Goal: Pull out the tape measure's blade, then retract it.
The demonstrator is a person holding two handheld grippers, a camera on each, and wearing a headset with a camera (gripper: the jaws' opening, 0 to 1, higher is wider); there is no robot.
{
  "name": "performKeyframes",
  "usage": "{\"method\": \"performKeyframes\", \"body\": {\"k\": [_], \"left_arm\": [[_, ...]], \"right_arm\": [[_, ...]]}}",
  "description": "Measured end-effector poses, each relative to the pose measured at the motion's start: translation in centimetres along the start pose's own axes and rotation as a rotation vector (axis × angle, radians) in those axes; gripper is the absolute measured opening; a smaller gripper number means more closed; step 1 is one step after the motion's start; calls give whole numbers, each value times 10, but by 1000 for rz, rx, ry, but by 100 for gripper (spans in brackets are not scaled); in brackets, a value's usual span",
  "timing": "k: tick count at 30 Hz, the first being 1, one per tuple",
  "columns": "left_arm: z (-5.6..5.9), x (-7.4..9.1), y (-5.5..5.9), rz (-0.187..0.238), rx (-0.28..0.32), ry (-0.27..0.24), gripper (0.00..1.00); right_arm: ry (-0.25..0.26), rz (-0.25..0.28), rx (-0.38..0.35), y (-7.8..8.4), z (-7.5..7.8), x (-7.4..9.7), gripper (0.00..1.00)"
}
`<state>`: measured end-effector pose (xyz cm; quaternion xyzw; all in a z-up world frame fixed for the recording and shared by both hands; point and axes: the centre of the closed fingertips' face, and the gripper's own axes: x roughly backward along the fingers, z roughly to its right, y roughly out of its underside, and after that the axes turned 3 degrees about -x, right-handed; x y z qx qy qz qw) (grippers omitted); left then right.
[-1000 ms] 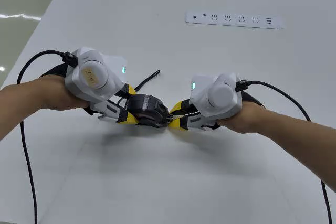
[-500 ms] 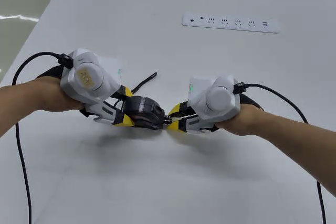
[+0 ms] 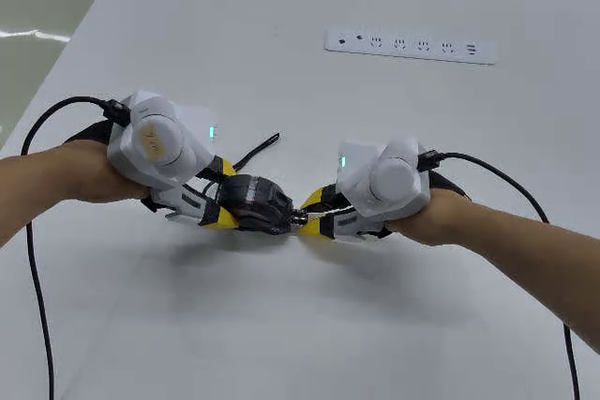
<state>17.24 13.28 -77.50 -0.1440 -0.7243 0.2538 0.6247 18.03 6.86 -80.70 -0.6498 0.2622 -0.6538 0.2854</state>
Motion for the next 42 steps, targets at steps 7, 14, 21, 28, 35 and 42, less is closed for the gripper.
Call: {"method": "performKeyframes", "body": {"k": [7,14,21,28,35,42], "left_arm": [[0,0,1,-1,1,2,25],[-1,1,1,-1,2,-2,25],[-2,1,2,-1,6,-5,25],[-2,1,3,1,8,-8,25],[-3,1,5,2,13,-11,25],[-2,0,4,4,16,-11,25]], "right_arm": [[2,-1,8,-1,0,2,11],[0,-3,13,0,1,3,11],[1,-1,17,0,0,6,11],[2,-3,19,0,-1,8,11],[3,-3,19,1,0,9,11],[6,-5,18,3,-1,11,11]]}}
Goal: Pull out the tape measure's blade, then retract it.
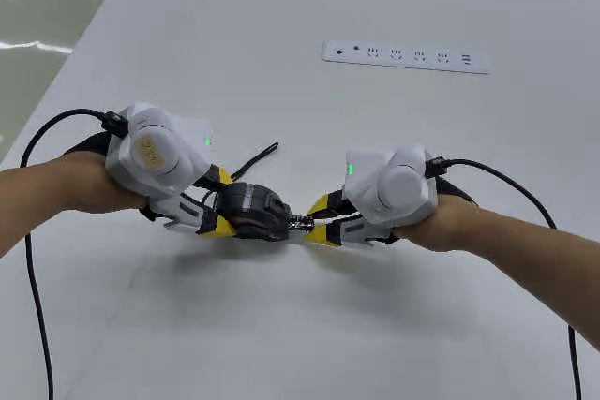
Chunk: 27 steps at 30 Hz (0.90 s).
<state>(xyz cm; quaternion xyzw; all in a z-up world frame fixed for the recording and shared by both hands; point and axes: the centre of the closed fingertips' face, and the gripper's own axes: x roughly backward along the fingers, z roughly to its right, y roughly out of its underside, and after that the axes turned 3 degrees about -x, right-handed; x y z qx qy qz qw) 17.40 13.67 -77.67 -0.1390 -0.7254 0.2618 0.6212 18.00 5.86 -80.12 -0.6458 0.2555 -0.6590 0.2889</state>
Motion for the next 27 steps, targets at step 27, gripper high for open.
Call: {"method": "performKeyframes", "body": {"k": [27], "left_arm": [[3,1,-3,-7,-1,5,25]], "right_arm": [[3,-3,12,5,0,4,12]]}}
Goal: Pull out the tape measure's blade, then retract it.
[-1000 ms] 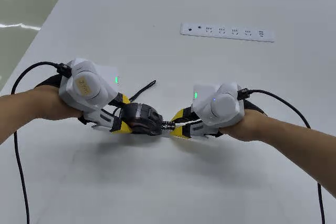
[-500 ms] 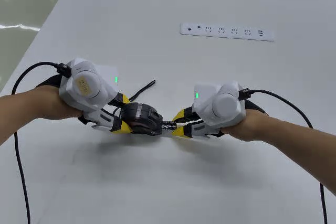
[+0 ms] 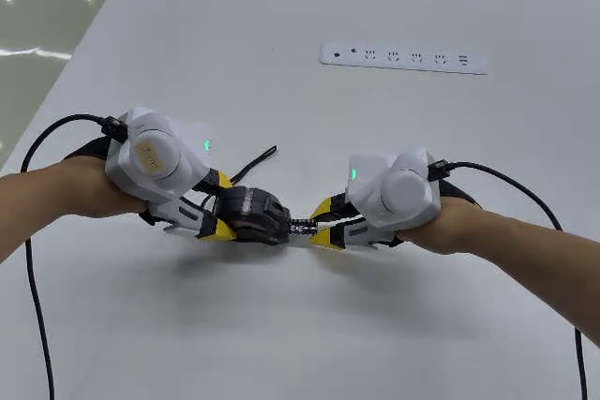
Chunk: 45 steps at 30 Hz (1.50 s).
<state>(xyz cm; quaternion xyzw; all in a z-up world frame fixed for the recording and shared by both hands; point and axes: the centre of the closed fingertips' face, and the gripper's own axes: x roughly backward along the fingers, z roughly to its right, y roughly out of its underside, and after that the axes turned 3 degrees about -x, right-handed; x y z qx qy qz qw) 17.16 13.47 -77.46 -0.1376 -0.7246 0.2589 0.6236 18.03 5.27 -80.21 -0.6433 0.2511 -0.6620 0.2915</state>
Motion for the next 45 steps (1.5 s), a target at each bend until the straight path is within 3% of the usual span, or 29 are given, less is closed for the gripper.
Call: {"method": "performKeyframes", "body": {"k": [45], "left_arm": [[-1,-1,1,-10,6,-4,25]], "right_arm": [[7,-10,17,8,1,9,12]]}}
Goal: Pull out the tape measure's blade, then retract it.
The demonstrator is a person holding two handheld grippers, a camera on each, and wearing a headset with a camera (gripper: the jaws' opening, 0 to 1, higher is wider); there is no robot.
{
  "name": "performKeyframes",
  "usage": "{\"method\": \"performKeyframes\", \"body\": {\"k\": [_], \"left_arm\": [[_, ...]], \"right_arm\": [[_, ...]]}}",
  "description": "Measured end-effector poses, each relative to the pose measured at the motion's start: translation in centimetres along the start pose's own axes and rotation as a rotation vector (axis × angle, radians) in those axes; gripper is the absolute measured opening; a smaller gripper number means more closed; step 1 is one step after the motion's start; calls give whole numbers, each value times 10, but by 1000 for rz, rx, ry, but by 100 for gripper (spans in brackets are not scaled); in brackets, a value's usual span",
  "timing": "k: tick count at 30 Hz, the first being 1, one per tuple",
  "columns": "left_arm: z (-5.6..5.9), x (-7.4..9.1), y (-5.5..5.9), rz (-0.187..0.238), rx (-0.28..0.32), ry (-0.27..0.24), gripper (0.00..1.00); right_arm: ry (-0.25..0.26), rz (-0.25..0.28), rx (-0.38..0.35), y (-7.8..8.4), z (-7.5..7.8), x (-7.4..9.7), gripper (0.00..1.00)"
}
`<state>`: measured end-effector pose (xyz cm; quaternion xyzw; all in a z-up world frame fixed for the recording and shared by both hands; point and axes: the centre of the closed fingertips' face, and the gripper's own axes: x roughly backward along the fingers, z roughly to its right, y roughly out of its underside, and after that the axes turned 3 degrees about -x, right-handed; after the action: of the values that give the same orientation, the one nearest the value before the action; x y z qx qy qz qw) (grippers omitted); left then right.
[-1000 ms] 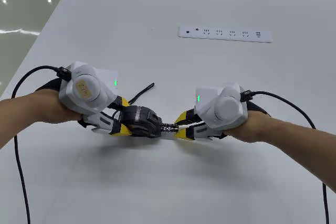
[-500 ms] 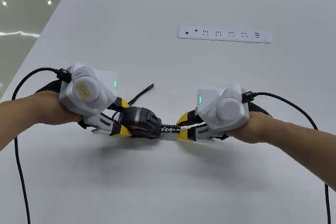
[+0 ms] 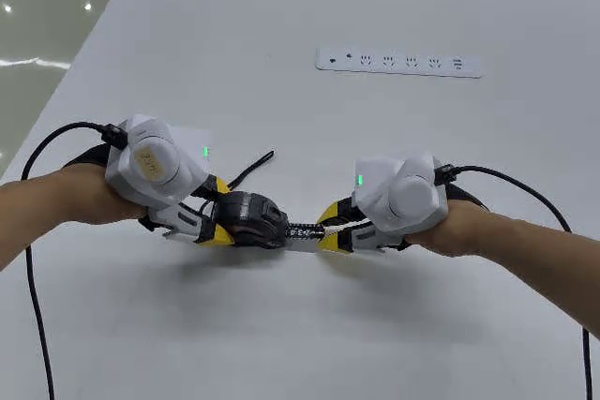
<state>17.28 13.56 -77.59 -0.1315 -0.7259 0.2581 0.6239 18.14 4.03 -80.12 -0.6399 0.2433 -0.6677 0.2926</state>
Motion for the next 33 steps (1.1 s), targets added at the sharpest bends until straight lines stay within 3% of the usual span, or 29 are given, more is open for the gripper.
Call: {"method": "performKeyframes", "body": {"k": [33], "left_arm": [[2,0,0,-4,0,-1,25]], "right_arm": [[2,-2,-3,8,-1,8,12]]}}
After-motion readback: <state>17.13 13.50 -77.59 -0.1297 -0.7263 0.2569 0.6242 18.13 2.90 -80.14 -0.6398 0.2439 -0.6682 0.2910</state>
